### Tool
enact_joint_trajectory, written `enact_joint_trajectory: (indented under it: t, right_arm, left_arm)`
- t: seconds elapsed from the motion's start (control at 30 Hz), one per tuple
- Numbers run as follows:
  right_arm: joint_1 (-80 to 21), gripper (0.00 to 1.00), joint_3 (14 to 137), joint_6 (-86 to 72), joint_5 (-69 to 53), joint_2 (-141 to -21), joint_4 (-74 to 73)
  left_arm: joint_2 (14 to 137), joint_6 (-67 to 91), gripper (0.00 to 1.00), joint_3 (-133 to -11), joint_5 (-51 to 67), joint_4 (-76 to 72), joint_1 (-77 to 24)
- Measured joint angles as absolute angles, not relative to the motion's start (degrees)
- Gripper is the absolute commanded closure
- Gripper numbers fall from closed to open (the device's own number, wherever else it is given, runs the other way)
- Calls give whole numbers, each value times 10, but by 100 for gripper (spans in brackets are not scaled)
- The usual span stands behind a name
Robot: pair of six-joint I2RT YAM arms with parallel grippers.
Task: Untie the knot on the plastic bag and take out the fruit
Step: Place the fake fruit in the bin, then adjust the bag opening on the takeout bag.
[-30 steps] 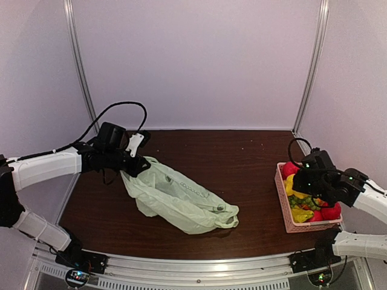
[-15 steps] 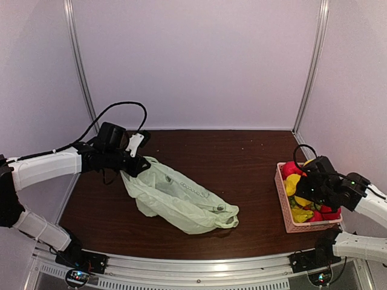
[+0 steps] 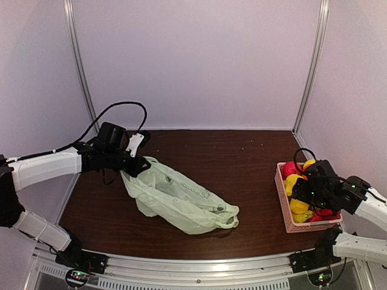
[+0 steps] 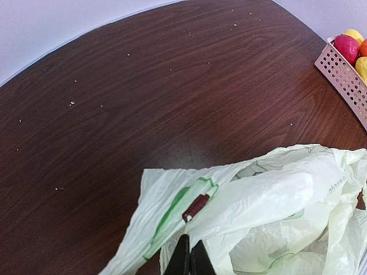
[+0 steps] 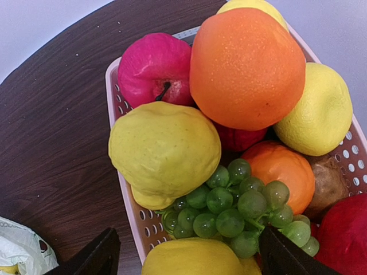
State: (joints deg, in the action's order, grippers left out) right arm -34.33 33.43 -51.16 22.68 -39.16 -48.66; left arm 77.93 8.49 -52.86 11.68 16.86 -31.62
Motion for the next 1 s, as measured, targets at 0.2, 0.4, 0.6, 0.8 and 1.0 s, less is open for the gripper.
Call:
enact_joint_trajectory:
  t: [0.2, 0.4, 0.6, 0.8, 1.0]
  right_arm:
    - [-343, 10, 335, -511, 227, -387, -488]
    - [-343, 11, 367, -486, 230, -376, -498]
    - [-346, 12, 401, -415, 185, -376, -427]
    - [-430, 13, 399, -346, 65, -457, -263]
    - [-573, 10, 426, -293, -18, -635, -120]
  left_arm:
    - [779, 85, 100, -529, 117, 169, -316]
    - [779, 85, 100, -529, 117, 169, -316]
    - [779, 85, 100, -529, 118, 169, -316]
    - [779, 85, 100, -529, 118, 169, -316]
    - [779, 85, 100, -529, 118, 169, -316]
